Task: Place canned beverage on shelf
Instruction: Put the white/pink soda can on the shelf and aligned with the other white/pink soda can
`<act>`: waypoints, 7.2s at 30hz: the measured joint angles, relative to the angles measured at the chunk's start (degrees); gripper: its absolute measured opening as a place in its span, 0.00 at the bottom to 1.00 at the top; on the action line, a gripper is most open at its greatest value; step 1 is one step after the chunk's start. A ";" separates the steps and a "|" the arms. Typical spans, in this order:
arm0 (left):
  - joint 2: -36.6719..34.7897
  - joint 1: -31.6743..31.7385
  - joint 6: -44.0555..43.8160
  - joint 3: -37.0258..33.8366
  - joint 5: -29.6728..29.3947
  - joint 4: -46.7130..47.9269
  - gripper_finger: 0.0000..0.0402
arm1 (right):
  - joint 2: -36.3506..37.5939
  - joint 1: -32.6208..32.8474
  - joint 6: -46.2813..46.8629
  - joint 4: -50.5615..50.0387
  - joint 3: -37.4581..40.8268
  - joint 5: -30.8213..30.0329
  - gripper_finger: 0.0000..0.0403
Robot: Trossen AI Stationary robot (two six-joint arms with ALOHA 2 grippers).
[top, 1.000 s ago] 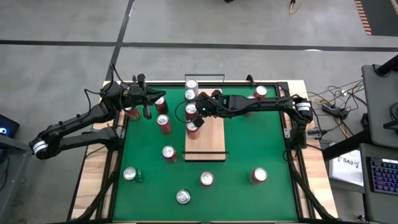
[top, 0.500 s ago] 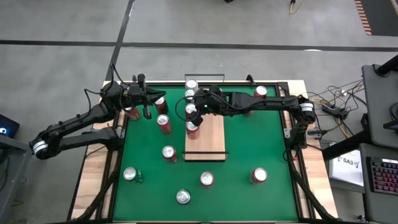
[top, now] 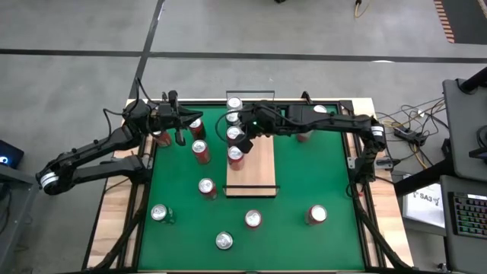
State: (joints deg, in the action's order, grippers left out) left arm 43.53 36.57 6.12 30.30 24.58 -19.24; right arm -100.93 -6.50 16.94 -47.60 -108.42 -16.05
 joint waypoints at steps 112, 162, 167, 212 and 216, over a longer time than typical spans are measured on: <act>0.04 -0.01 0.84 0.02 -0.02 0.56 0.00 | 1.28 -27.89 18.83 -38.42 17.33 7.08 0.64; 0.04 0.01 0.85 0.02 -0.04 0.64 0.00 | 1.82 -27.56 14.99 -34.40 13.60 6.86 0.64; 0.04 0.01 0.86 0.02 -0.04 0.63 0.00 | 1.82 -27.52 16.41 -34.05 13.62 7.10 0.64; 0.07 0.01 1.10 0.02 -0.04 0.87 0.00 | 1.69 -27.41 19.09 -35.14 15.01 12.02 0.77; 0.05 0.01 1.10 0.02 -0.04 0.89 0.00 | 1.69 -27.41 19.09 -34.52 17.13 12.02 0.80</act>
State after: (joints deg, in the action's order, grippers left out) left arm 43.58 36.58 7.22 30.33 24.53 -18.35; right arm -99.24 -33.91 36.03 -82.12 -91.29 -4.03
